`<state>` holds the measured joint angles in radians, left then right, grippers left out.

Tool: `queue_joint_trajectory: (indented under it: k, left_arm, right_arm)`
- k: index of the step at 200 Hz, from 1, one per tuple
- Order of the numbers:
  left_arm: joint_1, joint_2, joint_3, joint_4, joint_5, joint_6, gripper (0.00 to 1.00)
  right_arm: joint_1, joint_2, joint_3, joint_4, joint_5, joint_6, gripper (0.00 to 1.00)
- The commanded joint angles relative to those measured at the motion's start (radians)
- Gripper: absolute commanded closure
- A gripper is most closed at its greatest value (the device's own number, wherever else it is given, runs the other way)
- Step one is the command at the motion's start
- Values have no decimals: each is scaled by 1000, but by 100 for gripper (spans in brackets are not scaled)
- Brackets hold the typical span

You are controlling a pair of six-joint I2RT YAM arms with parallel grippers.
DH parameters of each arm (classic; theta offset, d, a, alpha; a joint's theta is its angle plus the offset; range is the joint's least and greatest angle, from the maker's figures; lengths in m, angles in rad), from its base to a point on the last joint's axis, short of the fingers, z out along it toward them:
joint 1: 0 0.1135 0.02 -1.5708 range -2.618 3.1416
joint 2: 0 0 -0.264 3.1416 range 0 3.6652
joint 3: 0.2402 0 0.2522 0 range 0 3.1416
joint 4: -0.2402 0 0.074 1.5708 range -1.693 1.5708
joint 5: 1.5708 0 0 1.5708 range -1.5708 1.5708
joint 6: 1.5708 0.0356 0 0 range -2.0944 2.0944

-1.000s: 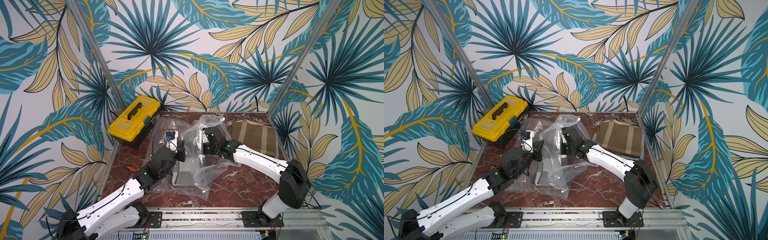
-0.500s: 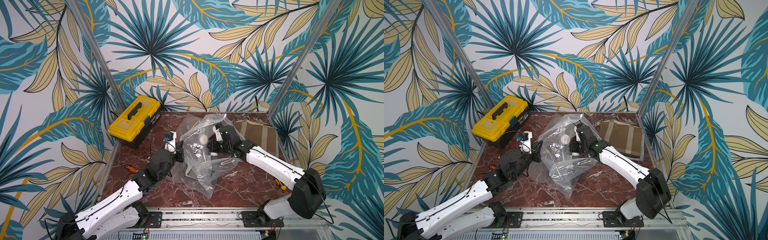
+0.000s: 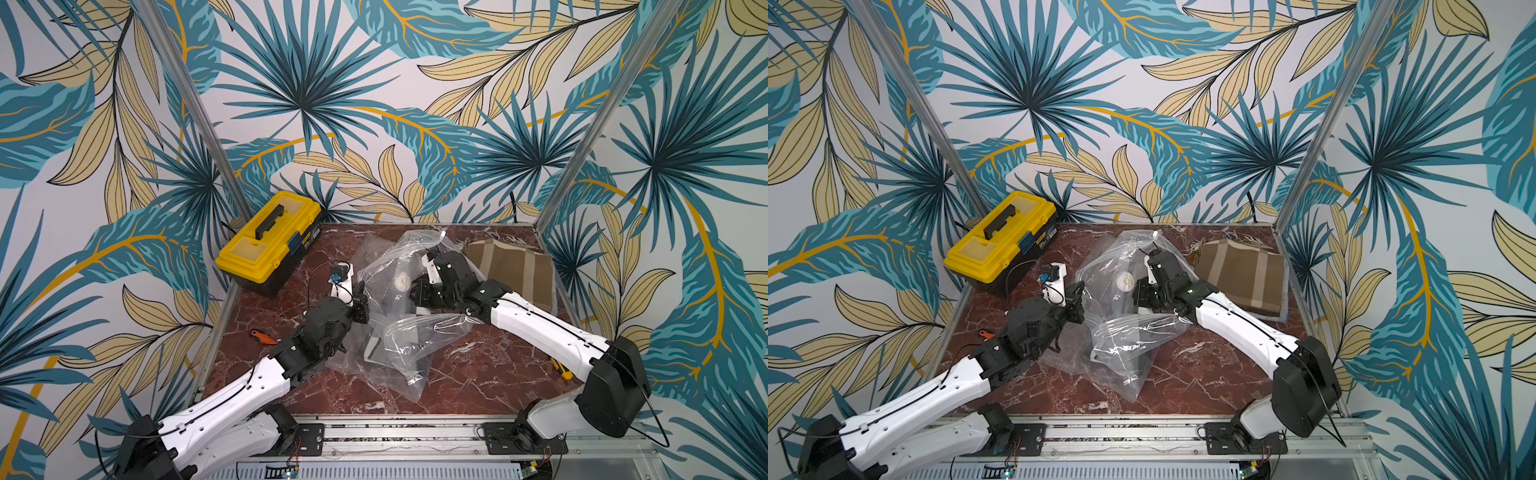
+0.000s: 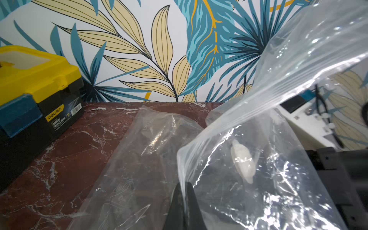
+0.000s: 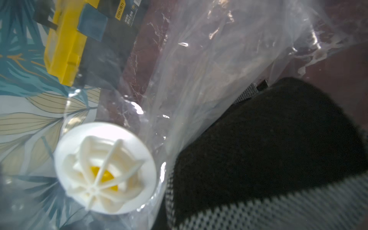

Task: Take the blanket out of the vacuum bag
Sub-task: Take out the blanket from the vacuum bag.

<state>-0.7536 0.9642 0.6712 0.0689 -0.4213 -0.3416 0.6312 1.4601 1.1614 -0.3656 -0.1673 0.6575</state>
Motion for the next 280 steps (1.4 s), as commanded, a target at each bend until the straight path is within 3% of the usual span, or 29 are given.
queue_joint_trajectory:
  k: [1,20,38,68,110,153,180,197,214,254,260,268,280]
  left_arm:
    - [9,36,16,-1,-197,10,100]
    - [30,76,38,-14,-326,30,100]
    - [67,106,38,-9,-358,32,100]
    - [93,155,-8,34,-329,1,100]
    - [93,170,-44,50,-313,-27,100]
    - [93,127,-43,28,-275,-23,100]
    - [94,99,-52,10,-273,-28,100]
    - [94,85,-64,5,-273,-27,100]
    - [94,81,-71,5,-271,-28,100]
    - [95,88,-73,11,-258,-25,100]
    - [94,90,-70,12,-258,-25,100]
    - [95,91,-71,14,-256,-24,100]
    - [94,93,-72,14,-254,-23,100]
  right_arm:
    - [17,-70,53,-66,15,6,100]
    - [17,-108,88,-135,57,-21,100]
    - [18,-152,89,-135,76,-38,100]
    - [18,-196,103,-86,40,-42,100]
    - [15,-178,208,-203,86,-132,99]
    - [7,-138,94,-99,78,-112,98]
    - [6,-117,52,-74,106,-113,90]
    - [5,-121,47,-94,143,-122,74]
    - [0,-129,33,-99,168,-129,71]
    - [-21,-119,-11,-81,162,-116,83]
    - [-23,-116,-17,-74,160,-118,87]
    - [-25,-110,-24,-66,155,-118,100]
    - [-29,-95,-28,-57,143,-117,100]
